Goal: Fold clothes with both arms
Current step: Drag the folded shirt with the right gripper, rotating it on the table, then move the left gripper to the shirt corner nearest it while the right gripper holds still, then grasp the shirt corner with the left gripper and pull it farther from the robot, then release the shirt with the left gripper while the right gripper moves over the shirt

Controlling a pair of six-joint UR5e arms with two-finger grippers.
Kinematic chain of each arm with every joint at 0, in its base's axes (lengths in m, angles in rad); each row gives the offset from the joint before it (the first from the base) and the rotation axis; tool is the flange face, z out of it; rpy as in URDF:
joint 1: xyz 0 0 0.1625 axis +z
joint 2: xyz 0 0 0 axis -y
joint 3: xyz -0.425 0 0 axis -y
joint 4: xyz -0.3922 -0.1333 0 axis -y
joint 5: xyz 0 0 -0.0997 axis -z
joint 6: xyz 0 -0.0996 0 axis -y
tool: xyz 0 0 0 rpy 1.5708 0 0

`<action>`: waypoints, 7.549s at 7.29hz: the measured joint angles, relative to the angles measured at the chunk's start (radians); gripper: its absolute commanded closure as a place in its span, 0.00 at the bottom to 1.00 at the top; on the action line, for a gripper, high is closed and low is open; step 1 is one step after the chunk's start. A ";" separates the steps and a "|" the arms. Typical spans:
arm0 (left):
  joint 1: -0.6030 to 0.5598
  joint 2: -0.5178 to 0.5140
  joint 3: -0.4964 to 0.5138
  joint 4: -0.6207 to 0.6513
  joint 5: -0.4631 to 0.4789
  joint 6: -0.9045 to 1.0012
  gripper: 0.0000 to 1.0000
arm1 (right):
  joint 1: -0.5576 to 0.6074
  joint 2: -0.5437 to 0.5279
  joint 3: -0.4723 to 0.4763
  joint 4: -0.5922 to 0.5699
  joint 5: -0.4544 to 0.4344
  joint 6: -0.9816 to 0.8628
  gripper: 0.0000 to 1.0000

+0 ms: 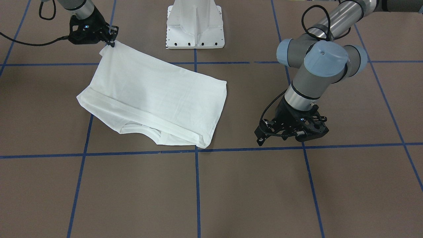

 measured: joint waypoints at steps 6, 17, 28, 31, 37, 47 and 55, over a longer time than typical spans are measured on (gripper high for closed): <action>0.061 -0.006 -0.006 -0.051 -0.004 0.004 0.00 | 0.244 0.243 -0.005 0.010 -0.005 -0.005 0.00; 0.468 0.014 -0.180 0.143 0.134 -0.462 0.05 | 0.481 0.382 -0.104 0.014 -0.075 -0.065 0.00; 0.494 0.027 -0.167 0.117 0.133 -0.440 1.00 | 0.491 0.382 -0.108 0.012 -0.078 -0.065 0.00; 0.443 0.031 -0.202 0.118 0.133 -0.432 1.00 | 0.498 0.380 -0.108 0.012 -0.083 -0.066 0.00; 0.202 -0.010 -0.008 0.009 0.135 -0.241 1.00 | 0.514 0.374 -0.114 0.011 -0.119 -0.064 0.00; 0.106 -0.307 0.625 -0.508 0.364 -0.022 0.00 | 0.512 0.383 -0.134 0.012 -0.139 -0.064 0.00; -0.040 -0.227 0.423 -0.371 0.154 0.080 0.00 | 0.491 0.547 -0.281 -0.151 -0.227 -0.132 0.00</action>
